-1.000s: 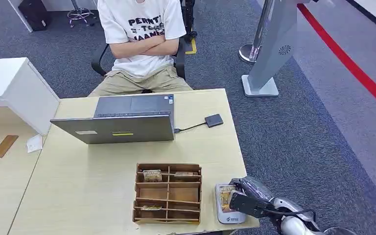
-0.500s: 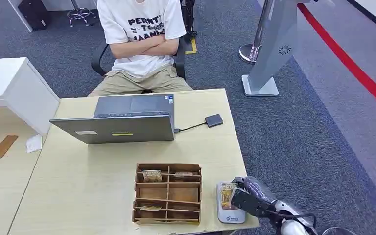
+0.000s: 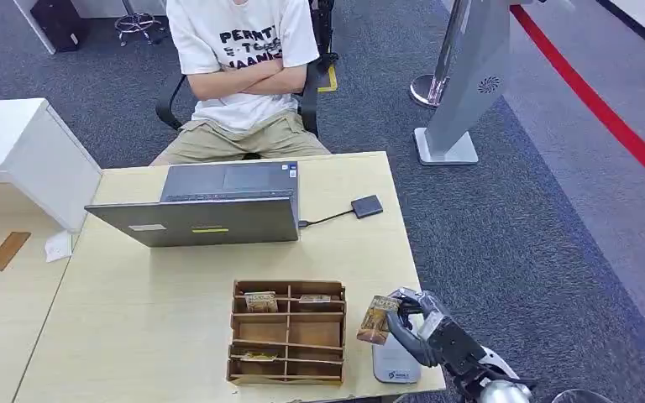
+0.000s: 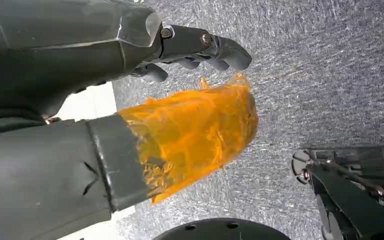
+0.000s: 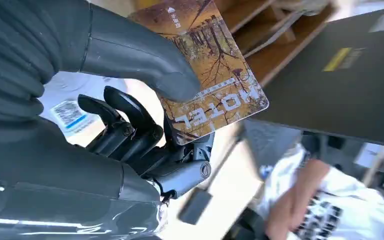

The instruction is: Pass the card to the sensor for recognition and then transmit it.

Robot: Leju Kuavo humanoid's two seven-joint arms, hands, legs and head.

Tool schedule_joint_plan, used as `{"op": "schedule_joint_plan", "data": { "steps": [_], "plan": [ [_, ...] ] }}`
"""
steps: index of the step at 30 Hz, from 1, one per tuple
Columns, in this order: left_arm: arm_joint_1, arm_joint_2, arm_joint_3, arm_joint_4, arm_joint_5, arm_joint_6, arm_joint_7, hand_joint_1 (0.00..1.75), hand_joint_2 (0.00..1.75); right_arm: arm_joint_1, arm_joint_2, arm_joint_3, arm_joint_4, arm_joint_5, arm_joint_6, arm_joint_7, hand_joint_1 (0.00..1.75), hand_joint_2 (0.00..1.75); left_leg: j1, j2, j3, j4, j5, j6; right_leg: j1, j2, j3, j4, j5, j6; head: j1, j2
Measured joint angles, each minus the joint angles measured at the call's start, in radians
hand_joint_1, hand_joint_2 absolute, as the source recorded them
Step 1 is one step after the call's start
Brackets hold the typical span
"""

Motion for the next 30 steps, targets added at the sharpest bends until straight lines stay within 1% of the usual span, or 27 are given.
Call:
{"op": "schedule_joint_plan", "data": {
  "steps": [4,8,10,12,16,17,20,23,25,28,30],
  "plan": [
    [0.000,0.000,0.000,0.000,-0.002,-0.006,0.000,0.00,0.00,0.017,0.034,-0.033,-0.054,-0.124,0.078,-0.054,1.75,1.75,0.000,0.000,0.000,0.000,0.000,0.000,0.000,0.000,0.000,0.000,0.000,0.000,0.000,0.000],
    [0.000,0.000,0.000,0.000,-0.016,-0.012,0.005,0.00,0.00,0.026,0.066,-0.062,-0.110,-0.243,0.183,-0.088,1.75,1.75,0.000,0.000,0.000,0.000,0.000,0.000,0.000,0.000,0.000,0.000,0.000,0.000,0.000,0.000],
    [-0.001,0.000,0.000,0.000,-0.019,-0.014,0.005,0.00,0.00,0.024,0.079,-0.071,-0.135,-0.256,0.205,-0.088,1.75,1.75,0.000,0.000,0.000,0.000,0.000,0.000,0.000,0.000,0.000,0.000,0.000,0.000,0.000,0.000],
    [-0.001,0.000,-0.001,0.000,-0.027,-0.017,0.005,0.00,0.00,0.012,0.087,-0.072,-0.149,-0.236,0.210,-0.085,1.75,1.75,0.000,0.000,0.000,0.000,0.000,0.000,0.000,0.000,0.000,0.000,0.000,0.000,0.000,0.000],
    [-0.006,0.000,-0.008,0.000,-0.041,-0.018,0.005,0.00,0.00,-0.045,0.098,-0.068,-0.163,-0.163,0.181,-0.076,1.75,1.75,0.000,0.001,0.000,0.000,0.000,0.000,0.000,0.001,0.000,0.000,0.000,0.000,0.000,0.000],
    [-0.006,0.000,-0.009,0.000,-0.045,-0.019,0.006,0.00,0.00,-0.066,0.099,-0.064,-0.164,-0.134,0.163,-0.072,1.75,1.75,0.000,0.001,0.000,0.000,0.000,0.000,0.000,0.001,0.000,0.000,0.001,0.000,0.001,0.000],
    [-0.011,0.000,-0.021,0.000,-0.053,-0.021,0.009,0.00,0.00,-0.142,0.101,-0.039,-0.164,-0.029,0.078,-0.048,1.75,1.75,0.000,0.002,0.000,0.000,0.000,0.000,0.000,0.002,0.000,0.000,0.001,0.000,0.000,0.000],
    [-0.019,0.000,-0.027,0.000,-0.059,-0.023,0.018,0.00,0.00,-0.222,0.101,-0.003,-0.160,0.048,-0.007,-0.005,1.75,1.75,0.000,0.002,0.000,0.000,0.001,0.000,0.000,0.001,0.000,0.000,0.001,0.000,0.000,0.000],
    [-0.024,0.000,-0.032,0.000,-0.062,-0.023,0.020,0.00,0.00,-0.267,0.101,0.016,-0.158,0.081,-0.044,0.010,1.75,1.75,0.000,0.001,0.000,0.000,0.001,0.000,0.000,0.001,0.000,0.000,0.001,0.000,0.000,0.000],
    [-0.026,0.000,-0.037,0.000,-0.064,-0.023,0.025,0.00,0.00,-0.316,0.101,0.047,-0.149,0.113,-0.068,0.026,1.75,1.75,0.000,0.001,-0.001,0.000,0.001,0.000,0.000,0.001,0.000,0.001,0.001,0.000,0.000,0.000],
    [-0.028,0.000,-0.045,0.000,-0.074,-0.023,0.030,0.00,0.00,-0.350,0.101,0.064,-0.144,0.185,-0.110,0.038,1.75,1.75,0.000,0.001,-0.001,0.000,0.001,0.000,0.000,0.001,-0.001,0.001,0.001,0.000,0.000,0.000]
  ]
}}
